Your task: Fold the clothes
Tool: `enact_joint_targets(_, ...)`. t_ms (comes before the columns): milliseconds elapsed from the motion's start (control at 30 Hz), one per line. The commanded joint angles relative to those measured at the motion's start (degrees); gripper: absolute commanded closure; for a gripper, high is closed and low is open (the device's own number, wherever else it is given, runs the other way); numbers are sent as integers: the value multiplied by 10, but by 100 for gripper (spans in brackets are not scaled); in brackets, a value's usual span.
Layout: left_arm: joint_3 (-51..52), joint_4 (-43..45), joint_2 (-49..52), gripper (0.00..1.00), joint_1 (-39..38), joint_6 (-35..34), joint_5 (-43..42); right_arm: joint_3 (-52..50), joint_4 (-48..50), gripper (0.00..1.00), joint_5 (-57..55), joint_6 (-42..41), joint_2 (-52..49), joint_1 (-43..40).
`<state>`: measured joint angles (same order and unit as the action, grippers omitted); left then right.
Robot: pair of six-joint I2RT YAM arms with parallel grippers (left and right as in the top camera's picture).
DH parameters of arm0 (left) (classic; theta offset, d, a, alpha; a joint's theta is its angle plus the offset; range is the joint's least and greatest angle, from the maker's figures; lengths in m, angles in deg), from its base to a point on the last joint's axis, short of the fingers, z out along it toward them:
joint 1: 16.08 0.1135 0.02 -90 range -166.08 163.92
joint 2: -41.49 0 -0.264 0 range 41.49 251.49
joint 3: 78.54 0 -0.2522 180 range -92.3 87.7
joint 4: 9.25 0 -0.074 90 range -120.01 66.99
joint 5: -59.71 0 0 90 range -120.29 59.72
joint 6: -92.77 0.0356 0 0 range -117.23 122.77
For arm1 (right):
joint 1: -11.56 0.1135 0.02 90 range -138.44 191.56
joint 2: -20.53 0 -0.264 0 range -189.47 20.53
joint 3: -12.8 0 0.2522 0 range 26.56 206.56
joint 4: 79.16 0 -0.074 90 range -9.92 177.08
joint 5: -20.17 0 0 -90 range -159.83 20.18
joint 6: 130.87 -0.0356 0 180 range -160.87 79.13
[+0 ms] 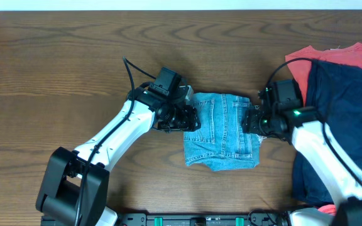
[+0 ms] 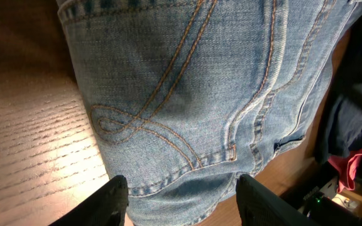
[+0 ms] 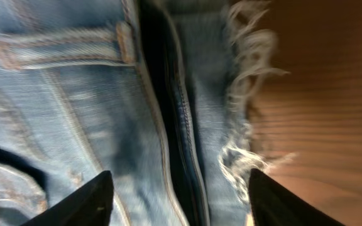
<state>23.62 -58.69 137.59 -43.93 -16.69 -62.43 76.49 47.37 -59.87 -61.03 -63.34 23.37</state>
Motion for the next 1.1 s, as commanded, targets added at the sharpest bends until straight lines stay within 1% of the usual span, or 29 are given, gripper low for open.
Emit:
enact_joint_targets(0,-8,-3,-5,43,1,10,7,-7,10,39,71,53,-49,-7)
enact_joint_targets(100,-8,-3,-5,43,1,10,7,-7,32,53,132,91,-87,-7)
enact_joint_targets(167,-8,-3,-5,43,1,10,7,-7,46,66,160,105,-102,-7)
enact_joint_targets(300,-8,-5,-5,43,1,10,7,-4,53,87,164,111,-98,-10)
enact_joint_targets(367,-8,-6,-5,43,1,10,7,5,40,99,164,113,-84,-17)
enact_joint_targets(567,-8,-8,-5,43,1,16,7,61,-55,99,163,115,8,-47)
enact_joint_targets(633,-8,-8,-5,43,1,16,7,73,-78,99,150,104,41,-51)
enact_joint_targets(700,-8,-8,-5,43,1,16,7,77,-101,99,113,68,74,-51)
enact_joint_targets(800,-8,-8,-5,43,1,16,7,76,-148,99,46,8,99,-51)
enact_joint_targets(900,-8,-8,-5,43,1,16,7,65,-189,99,-7,-29,94,-51)
enact_joint_targets(1067,-8,-8,-5,43,1,16,7,5,-216,99,-99,-153,64,-51)
